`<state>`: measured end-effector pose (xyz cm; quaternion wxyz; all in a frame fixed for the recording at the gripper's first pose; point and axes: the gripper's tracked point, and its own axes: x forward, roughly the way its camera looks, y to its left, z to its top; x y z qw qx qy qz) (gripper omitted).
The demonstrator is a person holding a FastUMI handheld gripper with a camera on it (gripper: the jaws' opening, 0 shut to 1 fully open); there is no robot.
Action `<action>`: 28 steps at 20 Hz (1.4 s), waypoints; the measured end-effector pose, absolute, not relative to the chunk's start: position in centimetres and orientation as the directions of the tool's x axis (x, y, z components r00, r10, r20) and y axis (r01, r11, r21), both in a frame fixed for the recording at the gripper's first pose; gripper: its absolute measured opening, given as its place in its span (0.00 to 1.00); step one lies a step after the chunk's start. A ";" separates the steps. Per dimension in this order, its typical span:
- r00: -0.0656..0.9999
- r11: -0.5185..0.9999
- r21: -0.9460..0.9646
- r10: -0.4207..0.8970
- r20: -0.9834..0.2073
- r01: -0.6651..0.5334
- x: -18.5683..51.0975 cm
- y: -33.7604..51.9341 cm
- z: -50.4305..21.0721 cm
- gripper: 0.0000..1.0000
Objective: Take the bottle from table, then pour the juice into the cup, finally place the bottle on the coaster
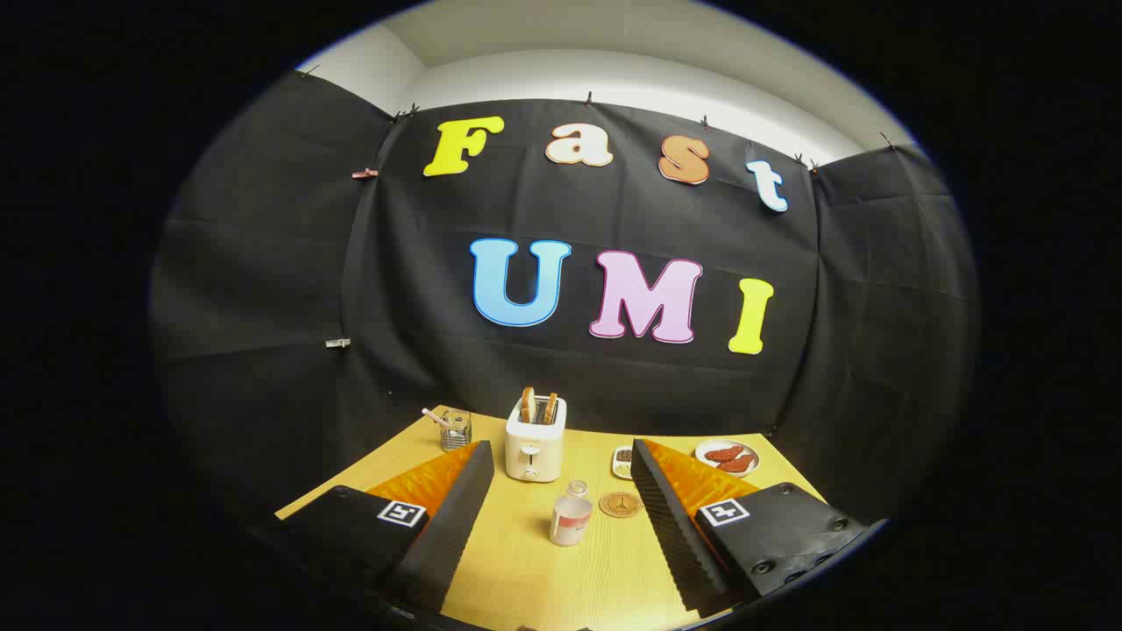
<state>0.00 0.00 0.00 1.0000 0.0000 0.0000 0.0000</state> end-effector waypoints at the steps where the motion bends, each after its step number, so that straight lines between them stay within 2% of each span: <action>1: 1.000 1.000 0.004 -0.001 -0.001 0.001 0.0 0.0 0.0 0.97; 10: 1.000 1.000 0.015 -0.007 -0.021 0.007 -0.5 0.7 -1.0 0.97; 14: 0.999 0.998 0.052 -0.022 -0.038 0.024 -0.5 1.4 -3.6 0.97; 21: 0.986 0.987 0.046 -0.152 -0.074 0.156 1.1 0.1 -7.5 0.97; 28: 0.981 0.983 0.071 -0.163 -0.105 0.171 4.8 -0.7 -10.1 0.97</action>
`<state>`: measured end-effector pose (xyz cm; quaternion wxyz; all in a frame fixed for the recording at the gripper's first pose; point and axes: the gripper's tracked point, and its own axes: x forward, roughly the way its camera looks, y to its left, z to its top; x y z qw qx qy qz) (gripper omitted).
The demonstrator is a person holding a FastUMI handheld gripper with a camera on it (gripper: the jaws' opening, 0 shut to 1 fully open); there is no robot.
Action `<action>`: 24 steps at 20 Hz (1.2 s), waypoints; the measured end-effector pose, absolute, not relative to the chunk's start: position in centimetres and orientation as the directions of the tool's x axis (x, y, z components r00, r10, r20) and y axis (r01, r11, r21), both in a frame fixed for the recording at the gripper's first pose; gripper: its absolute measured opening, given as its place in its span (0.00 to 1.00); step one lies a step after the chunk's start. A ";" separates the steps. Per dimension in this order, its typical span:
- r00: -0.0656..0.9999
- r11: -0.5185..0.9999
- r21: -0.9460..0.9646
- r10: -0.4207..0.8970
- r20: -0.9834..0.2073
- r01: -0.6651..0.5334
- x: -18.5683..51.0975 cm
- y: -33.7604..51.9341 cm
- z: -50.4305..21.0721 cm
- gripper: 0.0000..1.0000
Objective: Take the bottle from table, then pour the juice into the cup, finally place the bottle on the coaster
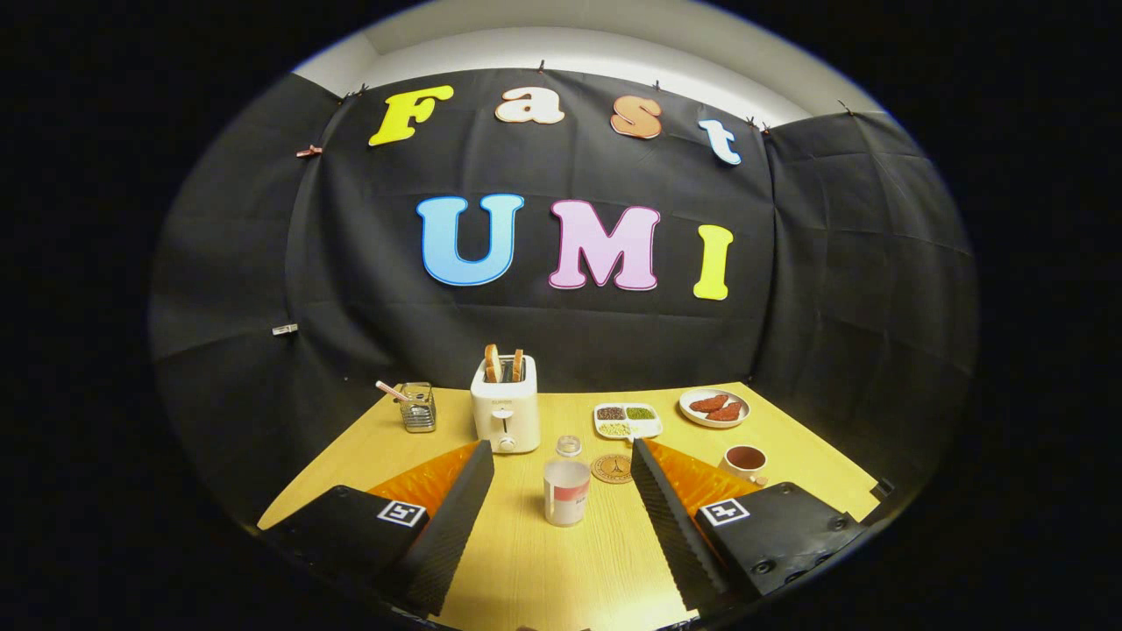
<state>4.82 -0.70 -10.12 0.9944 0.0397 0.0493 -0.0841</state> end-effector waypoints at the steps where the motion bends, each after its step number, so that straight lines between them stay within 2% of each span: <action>1: 0.981 0.983 0.074 -0.163 -0.103 0.171 5.3 -0.8 -10.4 0.97; 10: 0.975 0.968 0.151 -0.184 -0.121 0.202 9.6 -2.2 -14.8 0.97; 20: 0.967 0.974 0.113 -0.175 -0.183 0.198 16.3 -1.6 -23.2 0.97; 24: 0.963 0.971 0.087 -0.207 -0.171 0.224 18.5 -2.1 -24.7 0.97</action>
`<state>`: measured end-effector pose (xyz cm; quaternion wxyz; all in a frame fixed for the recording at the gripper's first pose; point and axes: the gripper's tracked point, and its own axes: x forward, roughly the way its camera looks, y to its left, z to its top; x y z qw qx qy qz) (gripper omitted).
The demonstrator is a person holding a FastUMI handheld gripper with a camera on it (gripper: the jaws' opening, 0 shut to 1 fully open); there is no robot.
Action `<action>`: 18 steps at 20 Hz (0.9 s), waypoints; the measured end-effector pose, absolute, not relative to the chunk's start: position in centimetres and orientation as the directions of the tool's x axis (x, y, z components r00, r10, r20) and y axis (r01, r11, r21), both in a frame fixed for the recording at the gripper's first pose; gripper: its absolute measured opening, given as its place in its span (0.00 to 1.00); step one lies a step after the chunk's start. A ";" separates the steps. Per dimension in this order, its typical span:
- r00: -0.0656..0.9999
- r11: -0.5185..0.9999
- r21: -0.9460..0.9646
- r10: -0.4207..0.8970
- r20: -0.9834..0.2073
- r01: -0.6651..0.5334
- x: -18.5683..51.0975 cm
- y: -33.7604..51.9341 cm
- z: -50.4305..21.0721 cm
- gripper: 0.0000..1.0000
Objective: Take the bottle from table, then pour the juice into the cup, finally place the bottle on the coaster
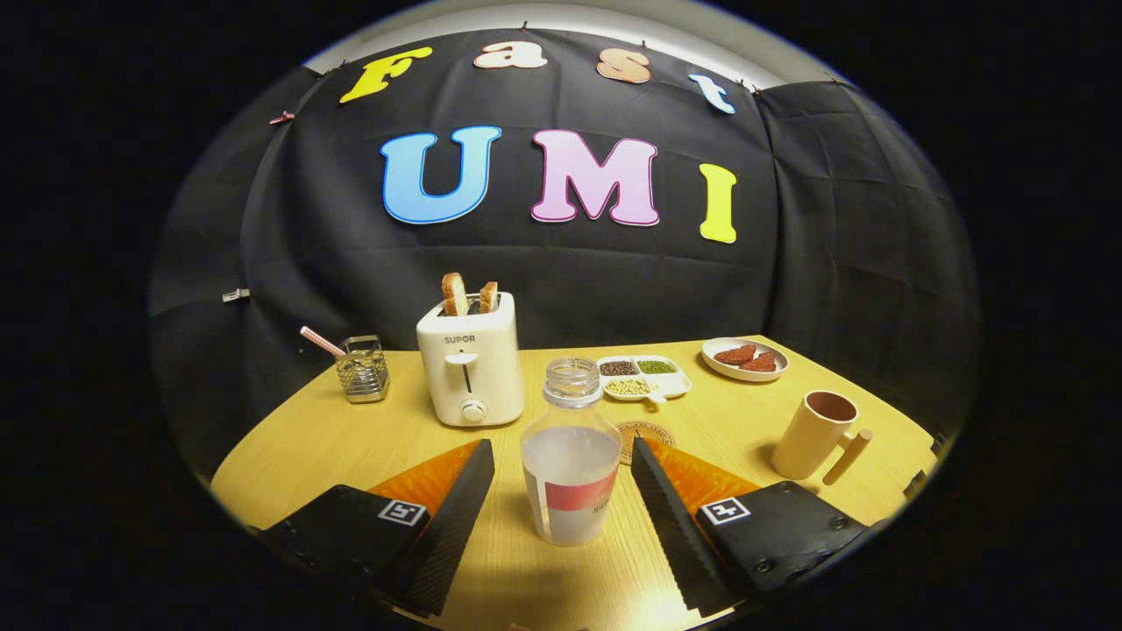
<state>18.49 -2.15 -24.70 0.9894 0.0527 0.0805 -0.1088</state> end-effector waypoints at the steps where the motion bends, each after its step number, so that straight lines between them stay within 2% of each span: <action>1: 0.961 0.971 0.070 -0.216 -0.174 0.230 19.0 -2.3 -25.3 0.97; 10: 0.949 0.958 -0.104 -0.282 -0.143 0.269 21.9 -3.4 -27.3 0.96; 13: 0.942 0.953 -0.069 -0.302 -0.149 0.294 22.0 -3.7 -27.6 0.91; 14: 0.942 0.951 -0.057 -0.308 -0.136 0.303 22.1 -3.8 -27.1 0.86; 18: 0.938 0.948 -0.026 -0.318 -0.137 0.318 22.0 -4.1 -27.0 0.82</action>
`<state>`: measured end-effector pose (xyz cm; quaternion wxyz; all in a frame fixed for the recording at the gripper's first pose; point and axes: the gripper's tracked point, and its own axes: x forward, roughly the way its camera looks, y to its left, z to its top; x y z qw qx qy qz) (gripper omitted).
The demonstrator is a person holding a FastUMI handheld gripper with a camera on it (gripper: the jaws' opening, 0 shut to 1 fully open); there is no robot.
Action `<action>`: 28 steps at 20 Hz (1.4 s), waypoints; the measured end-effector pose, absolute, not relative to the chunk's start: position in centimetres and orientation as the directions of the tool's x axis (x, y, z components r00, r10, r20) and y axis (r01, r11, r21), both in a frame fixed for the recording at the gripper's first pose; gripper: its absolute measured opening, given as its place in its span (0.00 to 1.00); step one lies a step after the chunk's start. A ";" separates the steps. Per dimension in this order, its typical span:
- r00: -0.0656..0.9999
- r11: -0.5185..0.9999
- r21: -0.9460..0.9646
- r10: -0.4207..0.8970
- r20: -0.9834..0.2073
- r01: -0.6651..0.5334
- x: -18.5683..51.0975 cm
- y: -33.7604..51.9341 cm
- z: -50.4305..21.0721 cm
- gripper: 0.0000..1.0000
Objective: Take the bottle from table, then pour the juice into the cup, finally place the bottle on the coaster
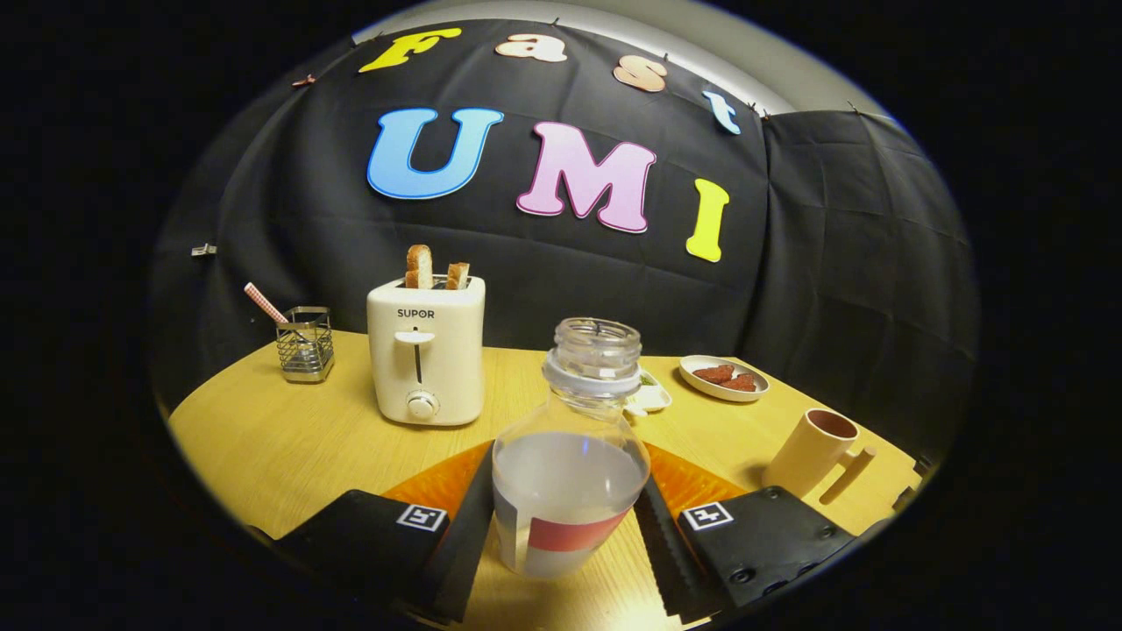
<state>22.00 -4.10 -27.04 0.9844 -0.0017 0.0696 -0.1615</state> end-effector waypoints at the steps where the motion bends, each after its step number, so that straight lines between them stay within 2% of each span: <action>1: 0.936 0.947 -0.014 -0.321 -0.145 0.322 22.1 -4.2 -27.1 0.82; 10: 0.936 0.957 0.061 -0.265 -0.230 0.285 21.4 -4.9 -27.5 0.70; 14: 0.942 0.955 0.122 -0.238 -0.235 0.272 20.6 -5.9 -25.7 0.70; 21: 0.946 0.899 0.343 -0.188 -0.263 0.274 19.5 -9.0 -21.9 0.70; 28: 0.961 0.747 0.615 -0.123 -0.247 0.253 19.6 -13.5 -19.5 0.69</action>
